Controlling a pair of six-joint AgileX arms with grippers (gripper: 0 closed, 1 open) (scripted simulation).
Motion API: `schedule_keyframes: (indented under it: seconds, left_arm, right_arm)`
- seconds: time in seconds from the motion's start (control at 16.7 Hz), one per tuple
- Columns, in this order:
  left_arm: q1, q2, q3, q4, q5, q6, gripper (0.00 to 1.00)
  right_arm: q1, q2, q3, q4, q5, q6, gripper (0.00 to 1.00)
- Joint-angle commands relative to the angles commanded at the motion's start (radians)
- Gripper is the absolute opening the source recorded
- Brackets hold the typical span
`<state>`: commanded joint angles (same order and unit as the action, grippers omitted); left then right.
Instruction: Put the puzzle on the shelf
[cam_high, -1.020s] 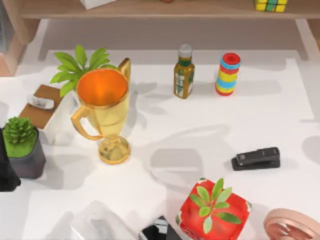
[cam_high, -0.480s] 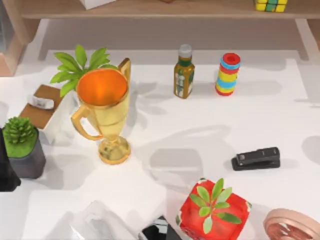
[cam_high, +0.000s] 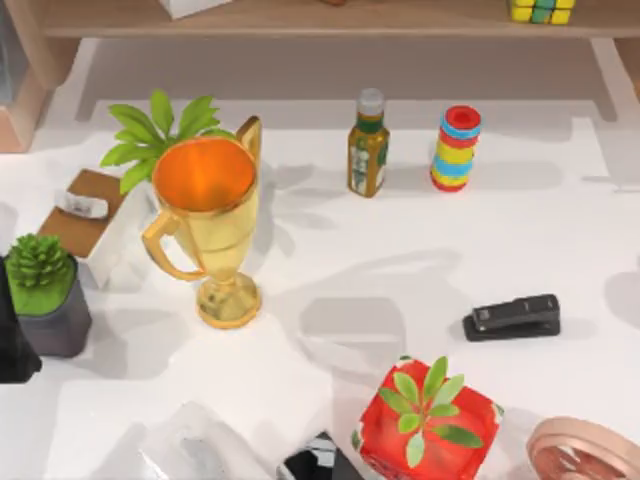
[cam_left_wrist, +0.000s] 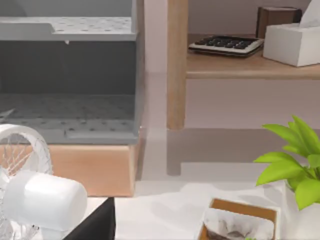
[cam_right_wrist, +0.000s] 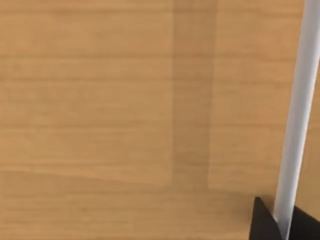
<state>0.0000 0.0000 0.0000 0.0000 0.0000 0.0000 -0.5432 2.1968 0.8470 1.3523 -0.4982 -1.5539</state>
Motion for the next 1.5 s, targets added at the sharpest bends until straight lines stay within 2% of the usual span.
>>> schedule_keyframes:
  seconds: [0.24, 0.6, 1.02, 1.32, 1.5]
  left_arm:
    - [0.000, 0.000, 0.000, 0.000, 0.000, 0.000, 1.00]
    - [0.000, 0.000, 0.000, 0.000, 0.000, 0.000, 1.00]
    - [0.000, 0.000, 0.000, 0.000, 0.000, 0.000, 1.00]
    - [0.000, 0.000, 0.000, 0.000, 0.000, 0.000, 1.00]
    - [0.000, 0.000, 0.000, 0.000, 0.000, 0.000, 1.00]
  right_arm:
    - [0.044, 0.050, 0.125, -0.076, 0.045, 0.001, 0.00]
    - [0.045, 0.060, 0.142, -0.092, 0.052, 0.002, 0.00]
    - [0.102, 0.169, 0.394, -0.226, 0.108, 0.002, 0.00]
    - [0.106, 0.176, 0.409, -0.238, 0.113, 0.002, 0.00]
    - [0.106, 0.176, 0.409, -0.238, 0.113, 0.002, 0.23]
